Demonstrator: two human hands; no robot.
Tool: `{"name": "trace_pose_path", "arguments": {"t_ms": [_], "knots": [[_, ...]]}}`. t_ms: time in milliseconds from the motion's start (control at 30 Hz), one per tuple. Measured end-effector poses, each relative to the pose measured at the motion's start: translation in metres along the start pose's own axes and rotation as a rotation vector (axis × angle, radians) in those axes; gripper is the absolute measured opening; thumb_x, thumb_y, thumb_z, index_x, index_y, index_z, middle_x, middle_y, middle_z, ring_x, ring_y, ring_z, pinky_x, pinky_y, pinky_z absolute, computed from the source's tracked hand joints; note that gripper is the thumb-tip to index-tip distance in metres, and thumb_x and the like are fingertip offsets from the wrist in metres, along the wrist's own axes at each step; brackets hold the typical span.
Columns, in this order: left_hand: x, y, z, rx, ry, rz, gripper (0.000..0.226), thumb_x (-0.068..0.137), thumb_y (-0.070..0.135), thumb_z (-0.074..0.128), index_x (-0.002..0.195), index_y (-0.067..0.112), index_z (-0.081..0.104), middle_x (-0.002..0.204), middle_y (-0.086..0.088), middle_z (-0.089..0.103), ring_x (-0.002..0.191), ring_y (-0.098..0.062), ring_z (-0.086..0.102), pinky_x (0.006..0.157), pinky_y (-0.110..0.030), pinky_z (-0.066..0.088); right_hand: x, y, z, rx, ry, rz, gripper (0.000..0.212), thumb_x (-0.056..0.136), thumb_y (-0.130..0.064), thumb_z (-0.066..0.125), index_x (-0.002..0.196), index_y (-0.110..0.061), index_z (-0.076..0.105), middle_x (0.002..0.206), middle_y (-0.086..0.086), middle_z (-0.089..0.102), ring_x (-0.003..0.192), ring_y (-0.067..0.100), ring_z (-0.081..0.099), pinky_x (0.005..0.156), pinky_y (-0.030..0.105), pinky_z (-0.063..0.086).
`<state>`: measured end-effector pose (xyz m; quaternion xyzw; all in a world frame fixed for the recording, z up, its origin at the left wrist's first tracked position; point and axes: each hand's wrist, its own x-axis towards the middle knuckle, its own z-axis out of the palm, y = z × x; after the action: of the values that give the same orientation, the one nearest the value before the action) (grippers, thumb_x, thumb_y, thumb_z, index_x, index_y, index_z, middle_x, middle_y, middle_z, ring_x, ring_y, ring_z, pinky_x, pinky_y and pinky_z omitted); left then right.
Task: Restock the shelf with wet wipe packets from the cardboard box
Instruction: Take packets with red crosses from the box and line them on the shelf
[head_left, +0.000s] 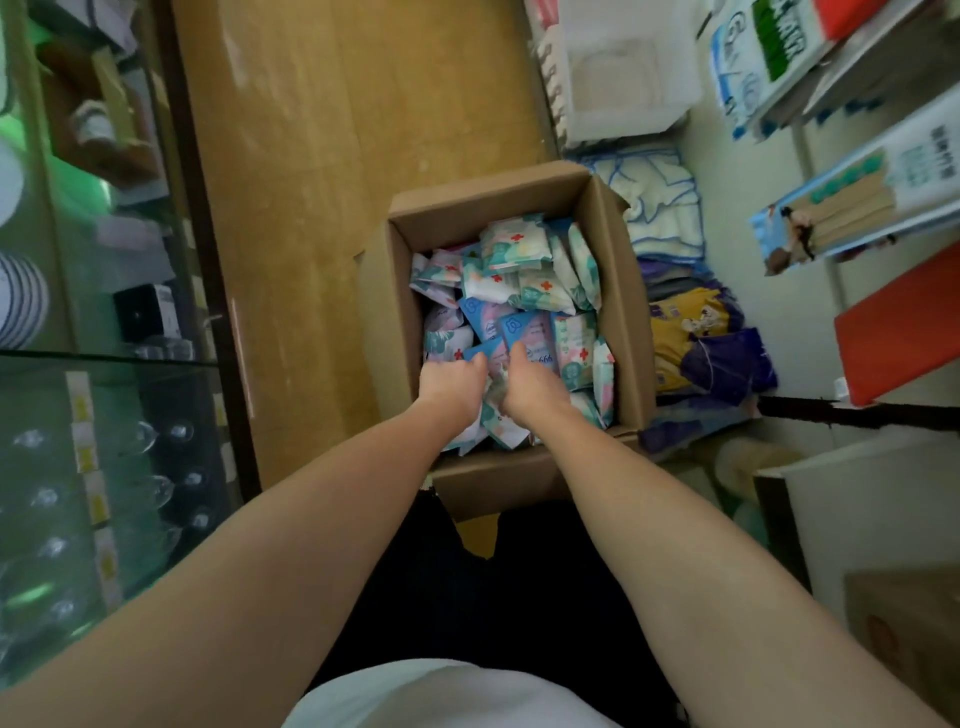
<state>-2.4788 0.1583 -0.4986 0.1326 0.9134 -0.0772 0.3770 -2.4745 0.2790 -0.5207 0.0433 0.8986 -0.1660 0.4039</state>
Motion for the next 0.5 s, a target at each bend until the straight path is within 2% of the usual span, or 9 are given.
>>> {"name": "trace_pose_path", "arguments": {"t_ms": [67,167,300,400,500], "knots": [[-0.006,-0.001,-0.009,-0.017,0.041,0.043,0.031,0.094,0.007,0.045,0.125,0.012,0.039,0.112,-0.006,0.065,0.098,-0.028,0.065,0.065,-0.032,0.038,-0.01,-0.001,-0.004,0.013,0.019,0.006,0.045,0.089,-0.016,0.061,0.126,-0.019,0.036,0.096,0.011,0.061,0.093,0.034,0.062,0.065,0.039,0.042],[-0.014,-0.002,-0.024,0.015,0.071,0.099,0.029,0.096,0.008,0.044,0.125,0.011,0.043,0.116,-0.009,0.061,0.103,-0.029,0.062,0.069,-0.036,0.041,-0.032,0.0,-0.017,0.004,0.059,0.04,0.025,0.095,-0.023,0.056,0.119,-0.018,0.049,0.108,0.012,0.062,0.1,0.034,0.06,0.069,0.039,0.043],[-0.026,0.002,-0.048,0.087,0.12,0.2,0.027,0.095,0.008,0.045,0.122,0.012,0.05,0.116,-0.009,0.061,0.102,-0.028,0.062,0.069,-0.036,0.042,-0.064,0.006,-0.031,-0.002,0.149,0.15,0.026,0.093,-0.025,0.059,0.118,-0.018,0.055,0.118,0.009,0.061,0.107,0.031,0.06,0.078,0.037,0.045],[-0.036,0.01,-0.065,0.109,0.159,0.262,0.03,0.096,0.008,0.044,0.124,0.014,0.051,0.117,-0.008,0.062,0.106,-0.028,0.061,0.071,-0.037,0.041,-0.086,0.013,-0.04,0.037,0.24,0.212,0.023,0.092,-0.018,0.06,0.114,-0.016,0.056,0.114,0.01,0.062,0.103,0.031,0.061,0.072,0.035,0.046],[-0.048,0.024,-0.085,0.134,0.199,0.361,0.035,0.094,0.007,0.045,0.127,0.017,0.051,0.121,-0.008,0.061,0.11,-0.028,0.059,0.074,-0.039,0.044,-0.115,0.022,-0.048,0.113,0.377,0.278,0.019,0.094,-0.016,0.057,0.112,-0.013,0.053,0.111,0.014,0.063,0.102,0.036,0.061,0.072,0.038,0.045]]}}
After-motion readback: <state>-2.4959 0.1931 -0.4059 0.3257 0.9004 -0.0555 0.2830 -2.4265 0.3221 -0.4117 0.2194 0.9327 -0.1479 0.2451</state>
